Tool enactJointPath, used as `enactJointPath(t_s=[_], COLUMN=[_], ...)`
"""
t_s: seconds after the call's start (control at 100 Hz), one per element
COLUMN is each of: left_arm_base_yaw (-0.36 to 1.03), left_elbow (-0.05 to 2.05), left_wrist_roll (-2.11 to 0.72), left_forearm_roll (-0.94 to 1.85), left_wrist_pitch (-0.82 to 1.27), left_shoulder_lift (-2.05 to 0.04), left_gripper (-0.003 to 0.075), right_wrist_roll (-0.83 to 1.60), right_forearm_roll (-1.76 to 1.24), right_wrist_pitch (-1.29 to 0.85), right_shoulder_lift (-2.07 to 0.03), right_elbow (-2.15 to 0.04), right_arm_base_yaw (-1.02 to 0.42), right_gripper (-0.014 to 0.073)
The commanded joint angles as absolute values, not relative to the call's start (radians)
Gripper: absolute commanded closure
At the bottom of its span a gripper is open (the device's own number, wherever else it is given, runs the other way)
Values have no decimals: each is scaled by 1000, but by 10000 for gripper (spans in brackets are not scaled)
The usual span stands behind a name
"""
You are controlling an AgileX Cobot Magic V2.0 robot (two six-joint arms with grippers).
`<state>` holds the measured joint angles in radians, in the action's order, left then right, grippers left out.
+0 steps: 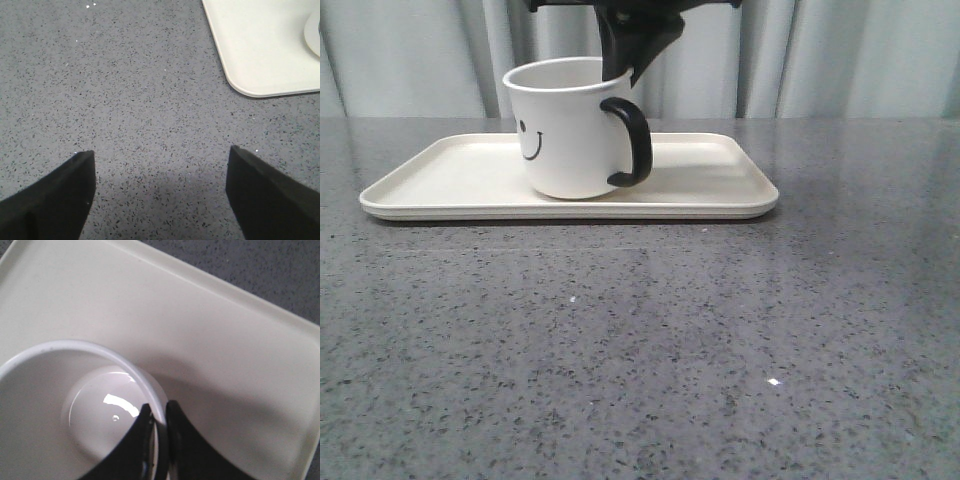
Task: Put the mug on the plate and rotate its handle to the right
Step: 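Lift the mug with the right gripper and turn it about its axis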
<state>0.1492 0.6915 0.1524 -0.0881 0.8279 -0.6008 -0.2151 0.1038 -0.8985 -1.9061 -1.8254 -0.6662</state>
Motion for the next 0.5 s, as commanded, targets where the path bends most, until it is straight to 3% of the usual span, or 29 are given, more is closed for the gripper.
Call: enactJointPath(t_s=[0.0, 0.26, 0.49], left_arm_base_yaw=[145, 145, 145], left_elbow=[715, 715, 715], left_wrist_roll=[160, 160, 160], left_forearm_roll=[-88, -88, -88], left_wrist_pitch=[757, 757, 757], left_shoulder_lift=[-602, -602, -602], left_gripper=[185, 185, 185], right_wrist_roll=[-128, 235, 545], right_forearm_roll=[126, 60, -277], right_wrist_pitch=[-889, -1021, -1099], right_shoulder_lift=[-1851, -1852, -1871], right_elbow=[-1906, -2065, -2113], right_arm_base_yaw=[-667, -661, -562], right_gripper=[658, 655, 655])
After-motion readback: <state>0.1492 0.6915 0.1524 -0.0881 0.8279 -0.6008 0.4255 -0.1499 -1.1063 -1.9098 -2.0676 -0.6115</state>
